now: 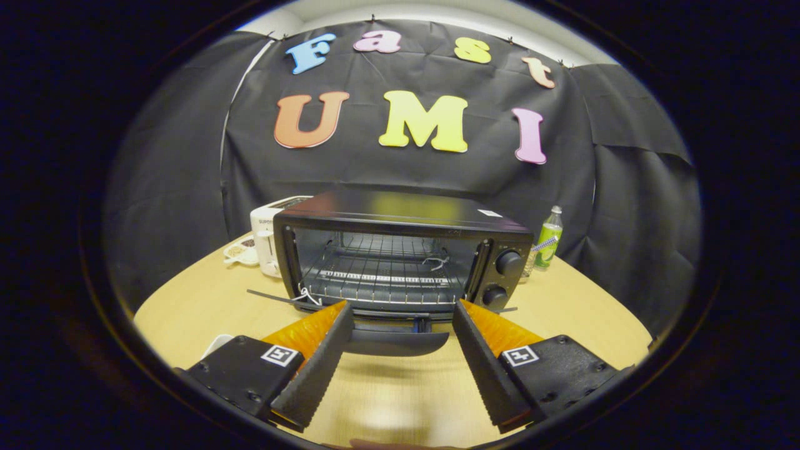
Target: Open the toaster oven, put the food inside, and close the toaster oven door.
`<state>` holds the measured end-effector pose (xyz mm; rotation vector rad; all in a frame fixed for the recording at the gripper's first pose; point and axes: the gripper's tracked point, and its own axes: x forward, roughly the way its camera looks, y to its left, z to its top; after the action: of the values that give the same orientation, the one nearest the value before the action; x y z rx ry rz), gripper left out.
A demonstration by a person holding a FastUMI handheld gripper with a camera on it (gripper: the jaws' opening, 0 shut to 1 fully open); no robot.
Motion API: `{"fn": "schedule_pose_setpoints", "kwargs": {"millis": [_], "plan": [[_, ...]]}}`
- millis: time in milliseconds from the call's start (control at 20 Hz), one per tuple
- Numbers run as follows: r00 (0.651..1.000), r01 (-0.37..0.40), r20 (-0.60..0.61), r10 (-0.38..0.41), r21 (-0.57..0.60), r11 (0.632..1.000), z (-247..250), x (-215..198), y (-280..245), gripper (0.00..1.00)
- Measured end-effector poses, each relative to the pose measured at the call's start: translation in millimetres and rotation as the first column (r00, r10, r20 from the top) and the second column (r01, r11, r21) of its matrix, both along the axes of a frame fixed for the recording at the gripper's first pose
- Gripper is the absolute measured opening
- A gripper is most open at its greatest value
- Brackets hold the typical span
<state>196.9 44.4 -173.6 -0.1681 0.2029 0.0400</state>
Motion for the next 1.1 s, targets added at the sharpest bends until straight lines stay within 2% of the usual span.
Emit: {"fn": "schedule_pose_setpoints", "kwargs": {"millis": [400,550,800,850,900,1100], "plan": [[0.997,-0.025,-0.072,0.028,0.041,0.999,-53,-19,-12,1.0],[0.997,-0.033,-0.065,0.034,0.011,0.999,-60,-22,-13,1.0],[0.986,-0.027,-0.164,0.035,0.053,0.998,-86,-22,-17,0.99],[0.981,-0.023,-0.193,0.035,0.066,0.998,-89,-24,-18,0.99],[0.986,-0.032,-0.159,0.045,0.083,0.996,-87,-12,-17,0.98],[0.972,-0.063,-0.22,0.077,0.072,0.995,-87,-25,-17,0.95]]}}
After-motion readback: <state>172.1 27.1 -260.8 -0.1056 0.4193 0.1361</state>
